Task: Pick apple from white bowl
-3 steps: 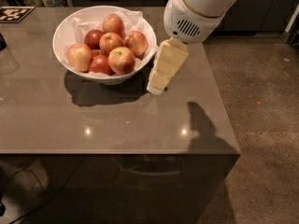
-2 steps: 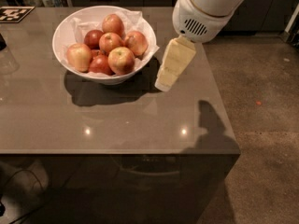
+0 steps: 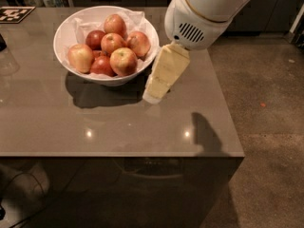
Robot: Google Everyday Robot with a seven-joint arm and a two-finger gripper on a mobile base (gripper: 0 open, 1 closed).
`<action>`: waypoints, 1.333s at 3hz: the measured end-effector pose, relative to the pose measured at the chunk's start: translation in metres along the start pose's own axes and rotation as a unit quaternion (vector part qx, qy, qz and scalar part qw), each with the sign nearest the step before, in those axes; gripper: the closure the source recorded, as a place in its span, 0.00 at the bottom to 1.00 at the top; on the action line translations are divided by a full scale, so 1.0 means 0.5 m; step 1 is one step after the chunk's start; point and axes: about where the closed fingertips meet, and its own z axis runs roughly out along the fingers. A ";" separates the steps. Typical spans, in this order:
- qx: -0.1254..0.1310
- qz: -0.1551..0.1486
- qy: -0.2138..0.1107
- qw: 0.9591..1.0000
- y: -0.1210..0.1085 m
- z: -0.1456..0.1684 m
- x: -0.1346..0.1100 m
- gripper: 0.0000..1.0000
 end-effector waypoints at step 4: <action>-0.008 -0.003 -0.071 0.997 0.045 -0.009 -0.151 0.00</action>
Offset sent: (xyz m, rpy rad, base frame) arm -0.0216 0.0285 0.0118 0.0388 0.0112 0.0507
